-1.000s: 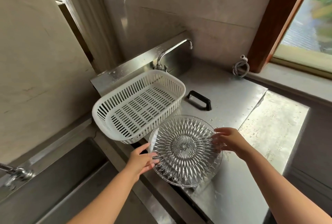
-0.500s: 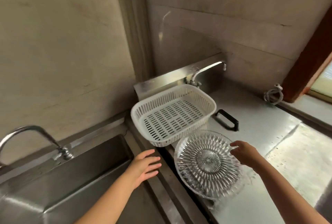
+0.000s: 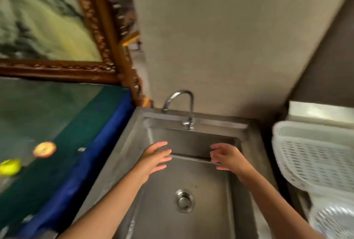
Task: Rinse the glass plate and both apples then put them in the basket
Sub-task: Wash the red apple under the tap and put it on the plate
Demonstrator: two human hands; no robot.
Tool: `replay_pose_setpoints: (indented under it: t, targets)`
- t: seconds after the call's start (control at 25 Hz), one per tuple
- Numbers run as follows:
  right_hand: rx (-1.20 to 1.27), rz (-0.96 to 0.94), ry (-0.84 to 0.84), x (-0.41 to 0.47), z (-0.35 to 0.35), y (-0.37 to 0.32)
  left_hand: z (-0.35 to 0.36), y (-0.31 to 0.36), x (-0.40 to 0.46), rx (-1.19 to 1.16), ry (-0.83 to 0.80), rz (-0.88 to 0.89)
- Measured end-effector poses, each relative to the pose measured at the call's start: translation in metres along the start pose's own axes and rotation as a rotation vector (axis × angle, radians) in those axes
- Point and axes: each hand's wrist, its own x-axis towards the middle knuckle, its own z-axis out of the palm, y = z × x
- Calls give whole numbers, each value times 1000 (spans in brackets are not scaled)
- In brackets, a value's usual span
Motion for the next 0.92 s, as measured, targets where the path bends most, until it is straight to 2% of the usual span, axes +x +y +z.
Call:
replay_pose_setpoints:
  t: [0.2,0.44,0.56,0.72,0.92]
  targets:
    - [-151,-236,-194,41,143,-71,-131,-27,-37,-59,361,43]
    - [-171,-322,-376,75,324,-133,-295,-64,-54,-232,749,22]
    - [-207,-350,-386,98,396,-149,-357,-75,-34,-294,787,-2]
    - [-184,-348,-411,150,494,-167,-430,-86,22,-339,744,-20]
    - [-264,-402,-549,202,573,-170,-466,-101,91,-170,625,61]
